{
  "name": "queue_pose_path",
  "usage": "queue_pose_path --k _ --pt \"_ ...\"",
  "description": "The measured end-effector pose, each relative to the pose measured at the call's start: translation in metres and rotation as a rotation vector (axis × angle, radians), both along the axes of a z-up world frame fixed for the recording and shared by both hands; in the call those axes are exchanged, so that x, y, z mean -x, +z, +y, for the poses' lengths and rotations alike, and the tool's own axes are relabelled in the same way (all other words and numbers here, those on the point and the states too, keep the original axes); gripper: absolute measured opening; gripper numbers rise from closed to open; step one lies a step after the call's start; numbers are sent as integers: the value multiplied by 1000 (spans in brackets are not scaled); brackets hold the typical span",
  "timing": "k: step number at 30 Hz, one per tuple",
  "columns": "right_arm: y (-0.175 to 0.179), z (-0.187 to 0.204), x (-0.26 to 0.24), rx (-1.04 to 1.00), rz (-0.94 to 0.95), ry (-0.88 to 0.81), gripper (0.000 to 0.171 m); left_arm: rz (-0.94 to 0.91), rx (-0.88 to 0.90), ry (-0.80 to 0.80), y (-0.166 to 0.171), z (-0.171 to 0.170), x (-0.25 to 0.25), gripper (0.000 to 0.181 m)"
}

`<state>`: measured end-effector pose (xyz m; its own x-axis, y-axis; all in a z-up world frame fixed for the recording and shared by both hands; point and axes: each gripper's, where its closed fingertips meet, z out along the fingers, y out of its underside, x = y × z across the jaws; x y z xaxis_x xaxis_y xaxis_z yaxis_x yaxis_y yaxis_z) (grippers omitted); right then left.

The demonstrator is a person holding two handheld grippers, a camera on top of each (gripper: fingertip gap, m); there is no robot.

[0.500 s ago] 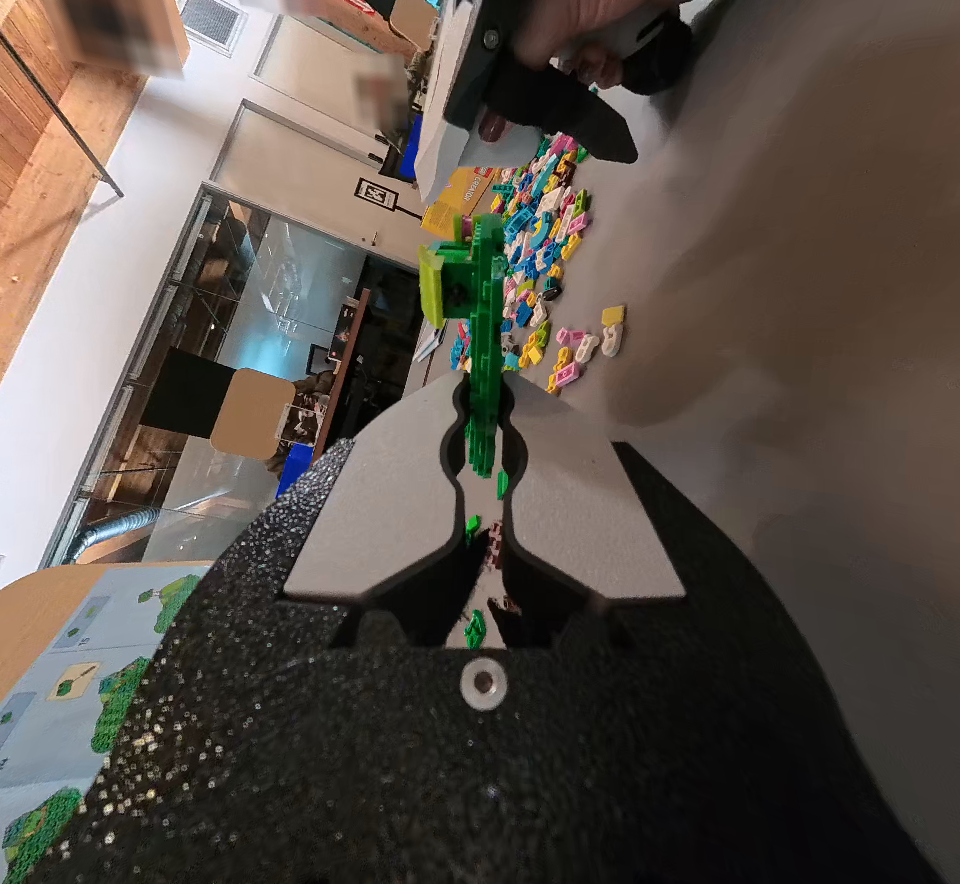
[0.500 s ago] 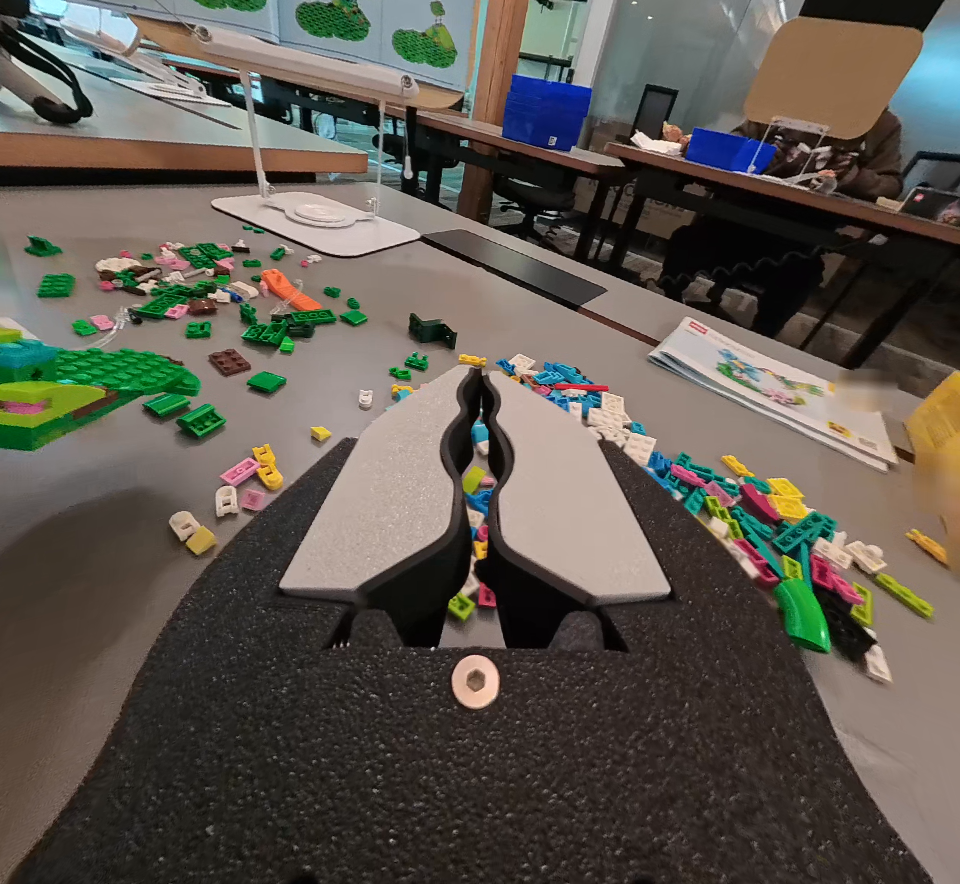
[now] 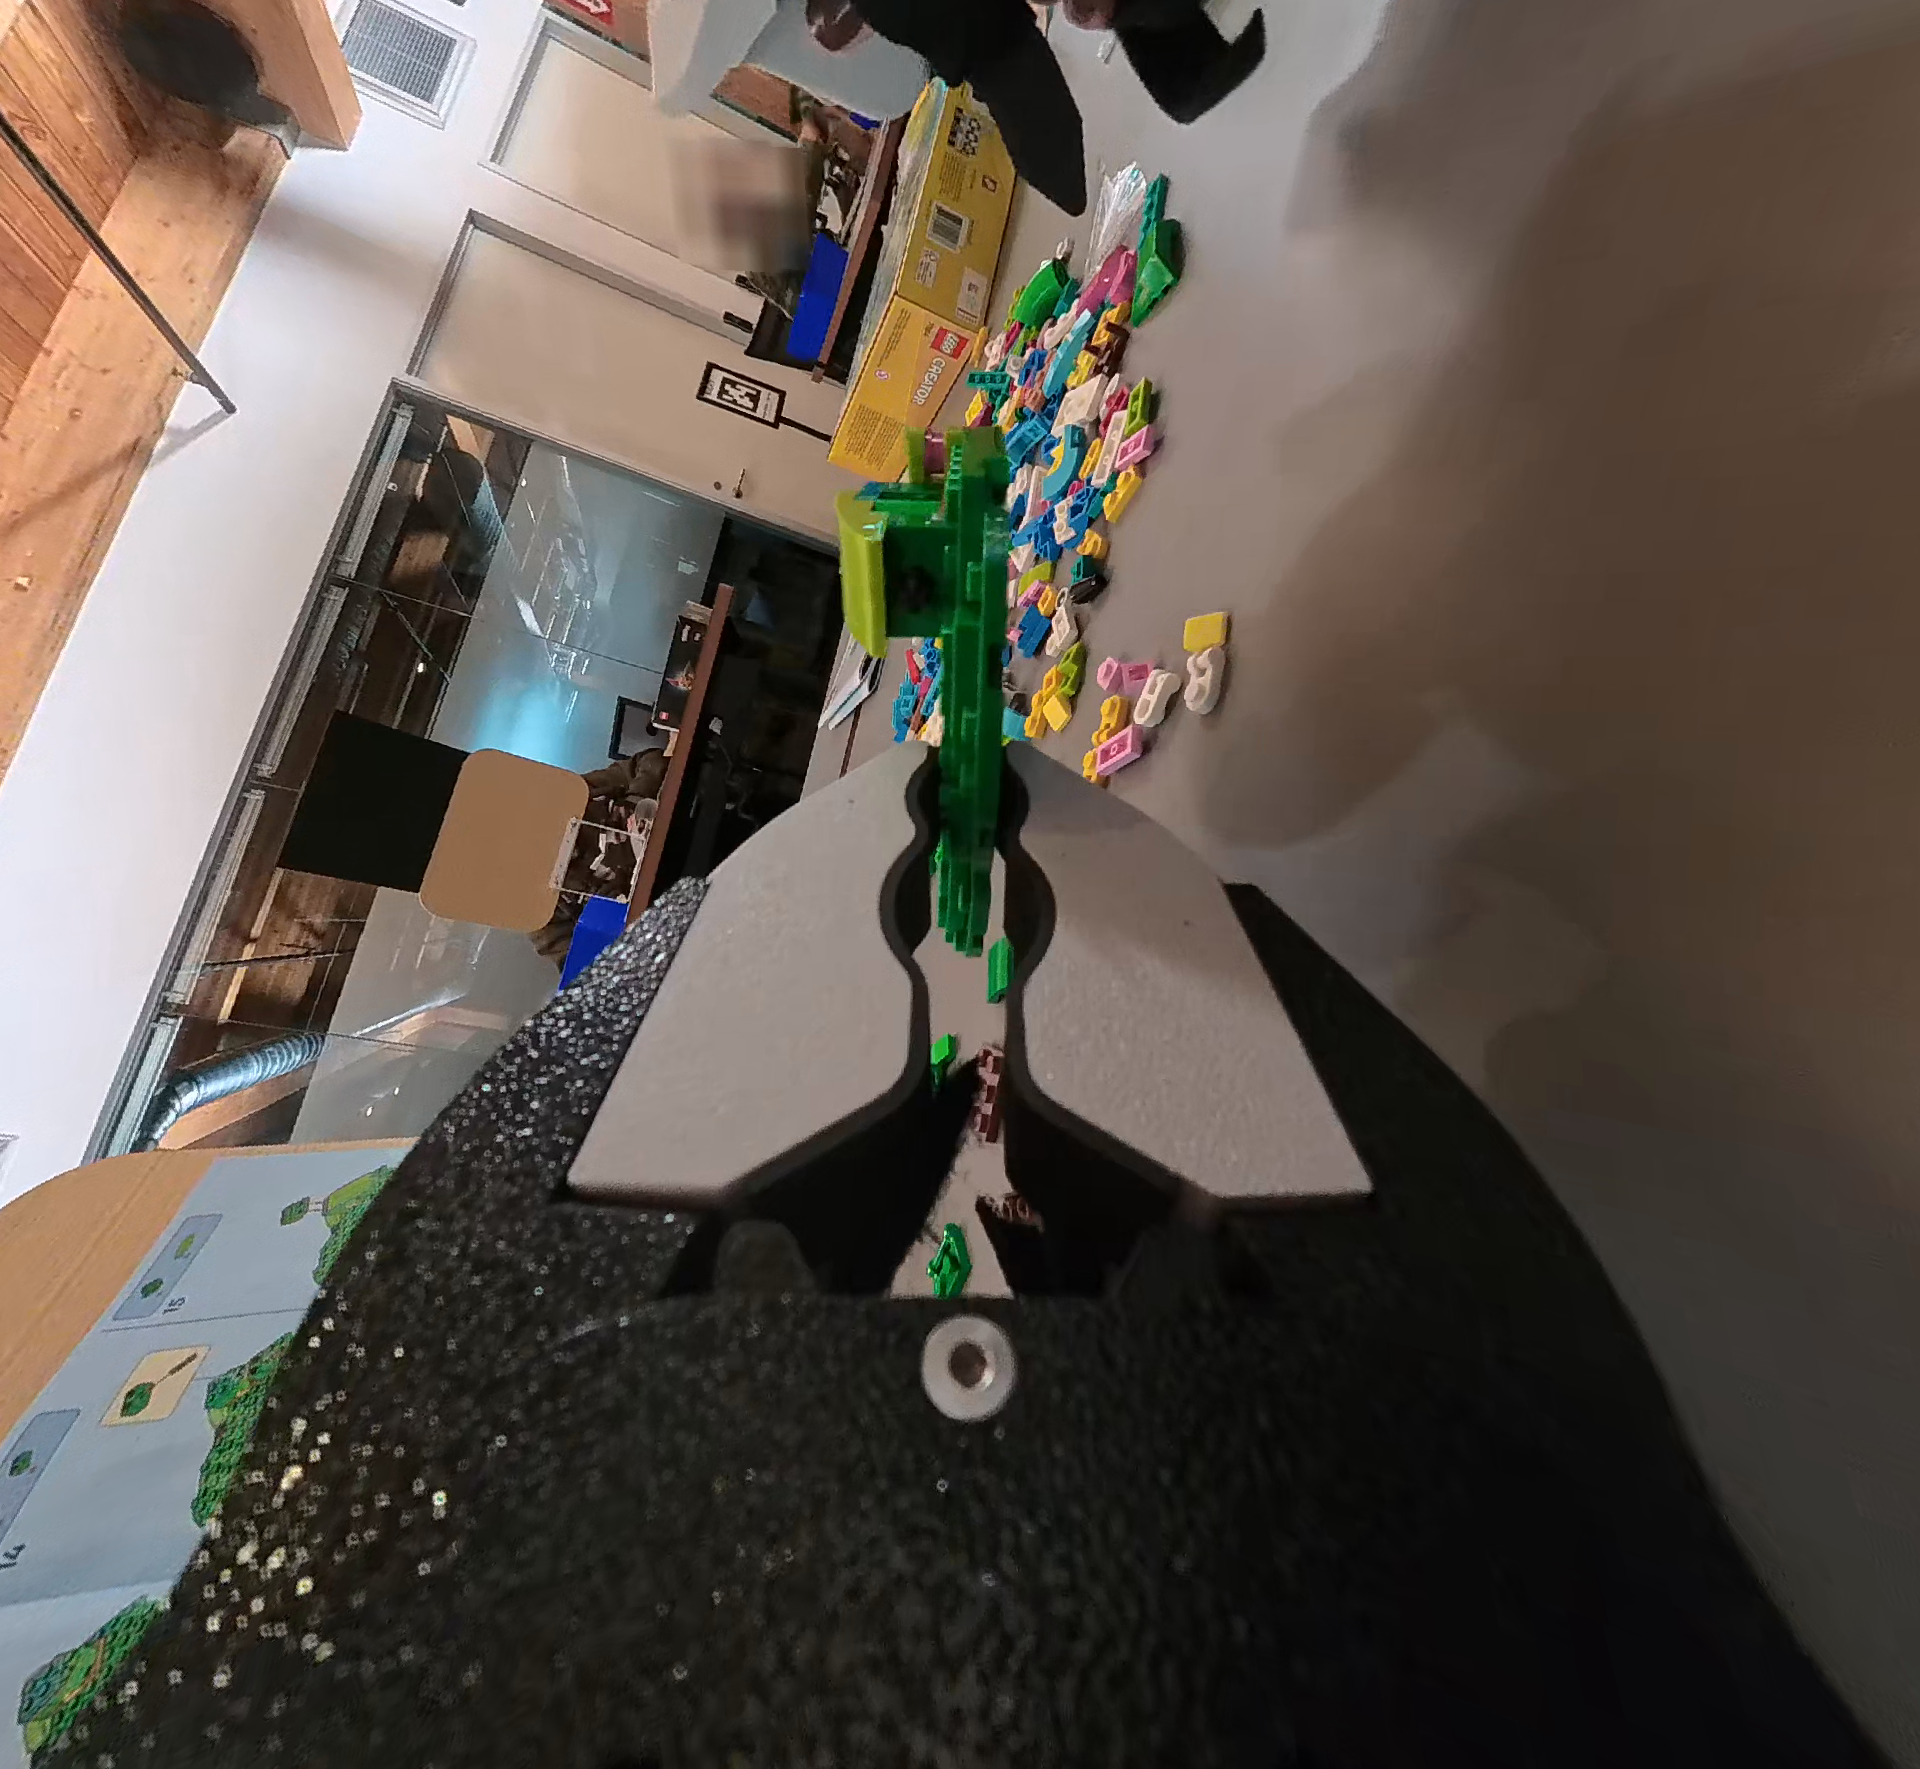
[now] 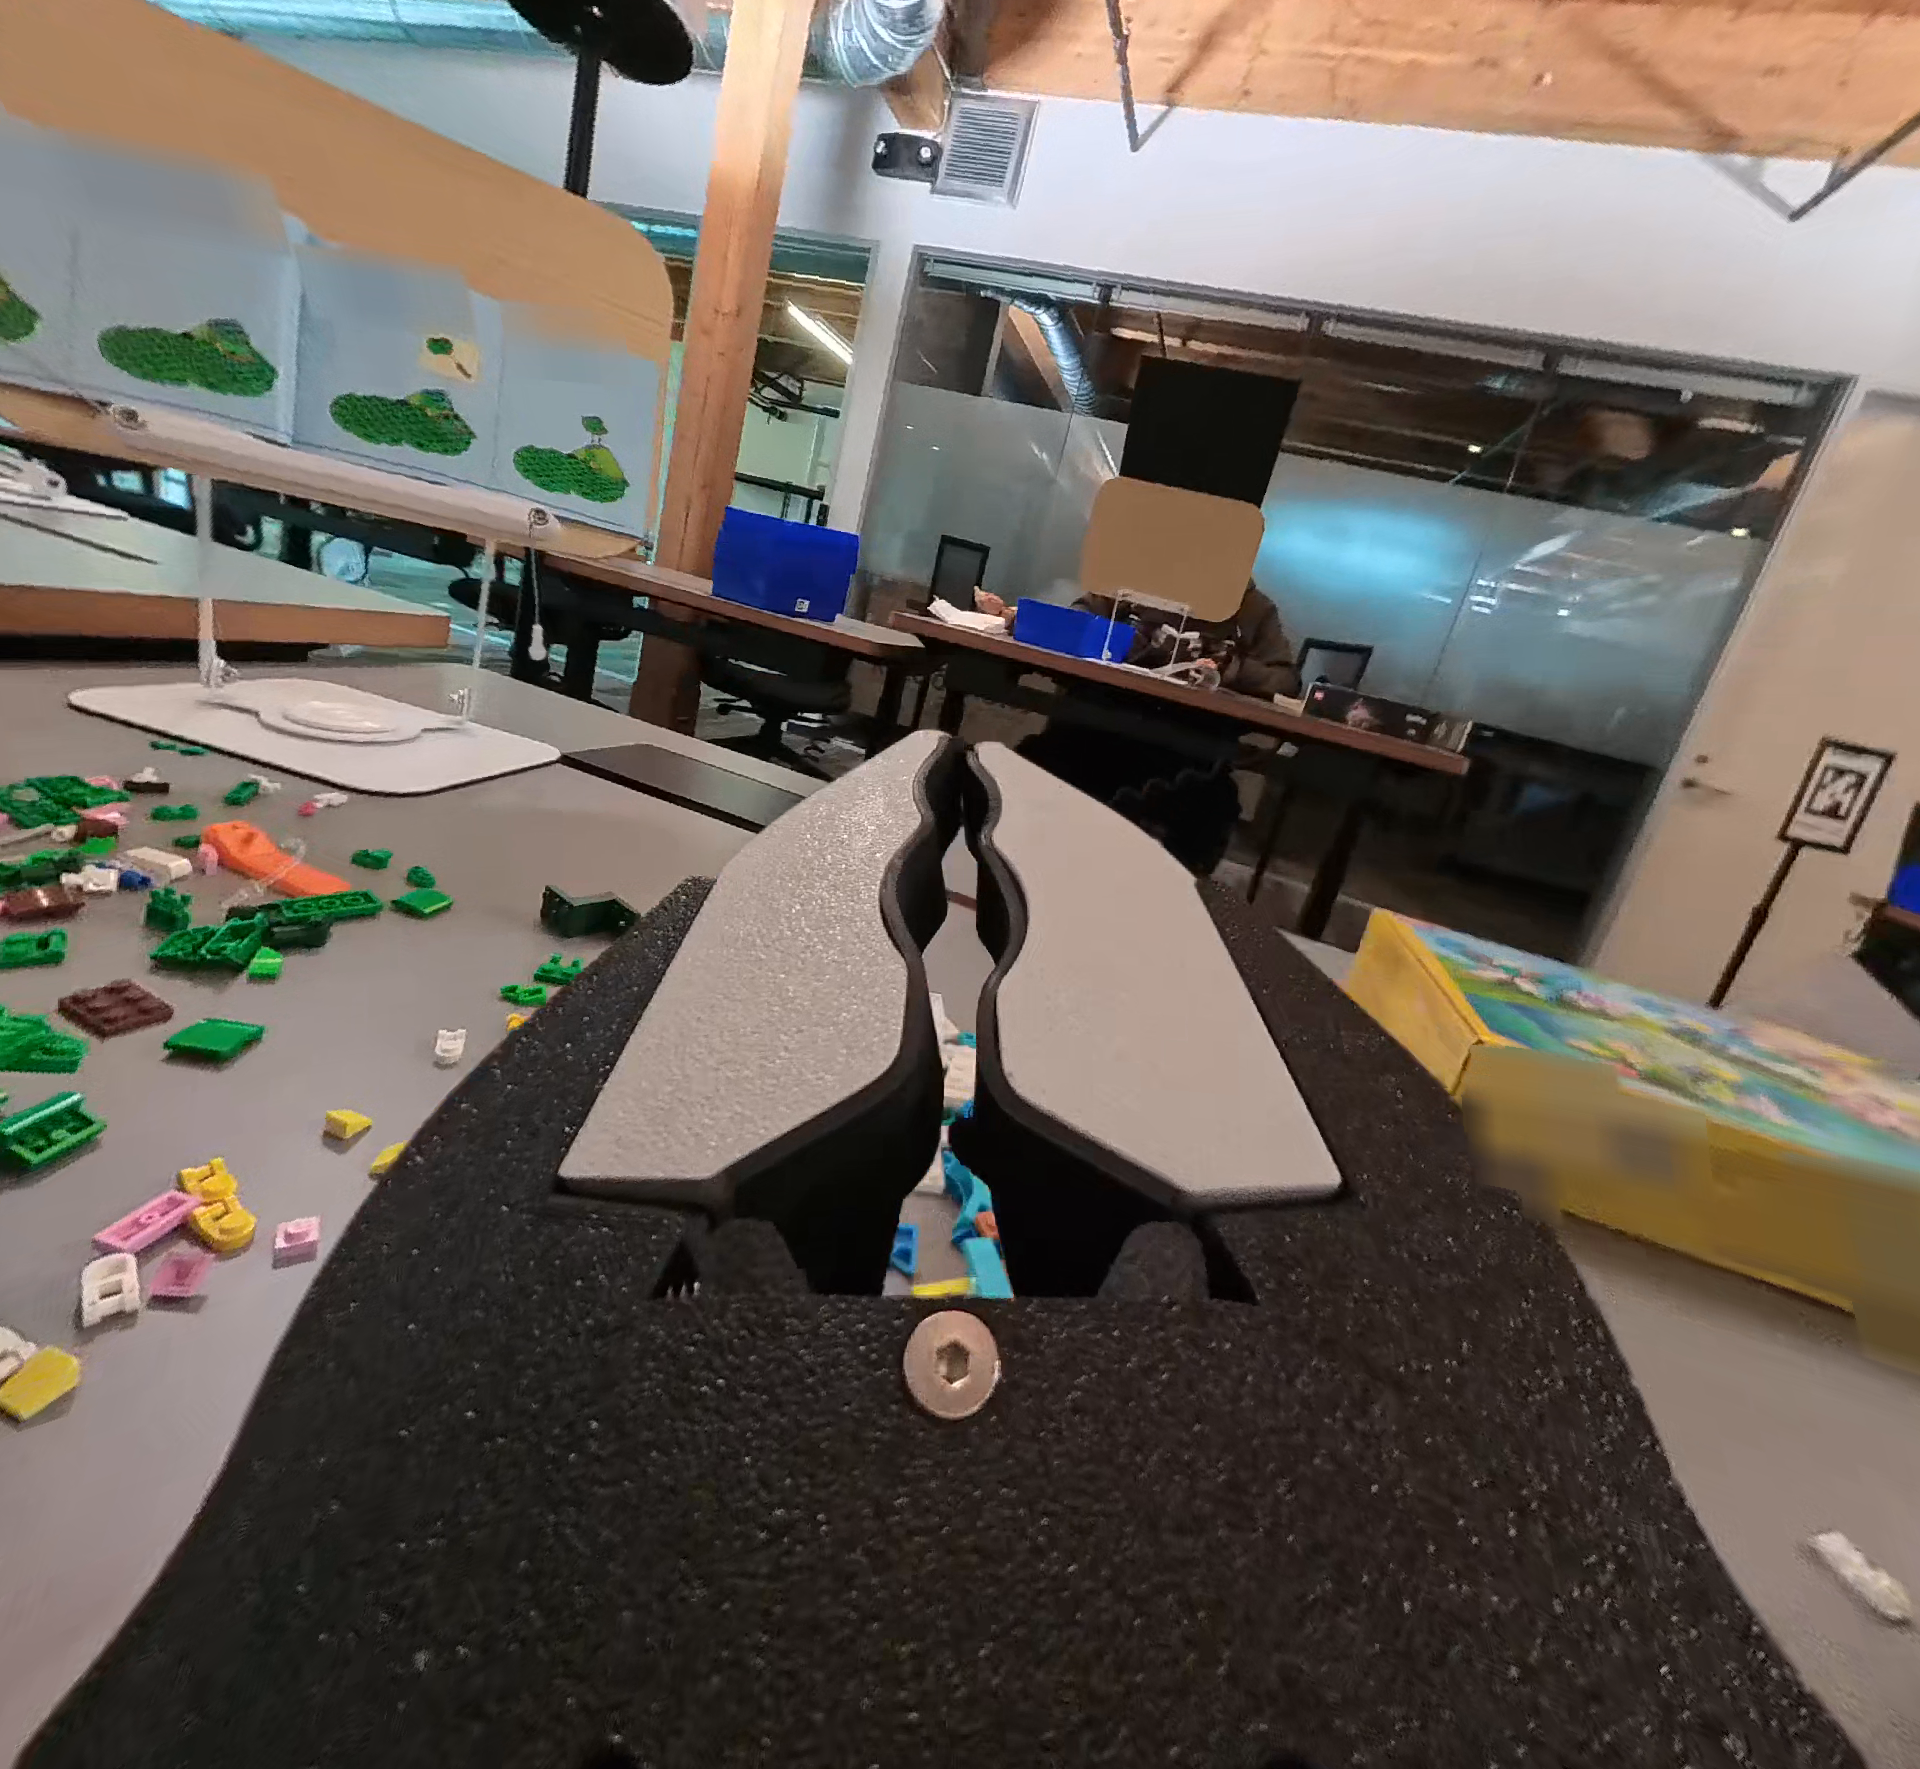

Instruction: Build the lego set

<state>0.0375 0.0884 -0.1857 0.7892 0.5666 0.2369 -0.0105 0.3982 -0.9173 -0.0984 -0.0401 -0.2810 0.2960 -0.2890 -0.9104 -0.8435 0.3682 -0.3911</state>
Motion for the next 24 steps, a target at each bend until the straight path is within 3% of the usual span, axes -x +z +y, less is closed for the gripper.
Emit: queue_pose_path --k 11,24 --pt "0 7 -11 44 64 -5 0 15 1 -9 -2 -1 -3 8" --pt "-5 -5 12 -3 -39 51 0 23 -1 -12 -3 -1 -4 8"
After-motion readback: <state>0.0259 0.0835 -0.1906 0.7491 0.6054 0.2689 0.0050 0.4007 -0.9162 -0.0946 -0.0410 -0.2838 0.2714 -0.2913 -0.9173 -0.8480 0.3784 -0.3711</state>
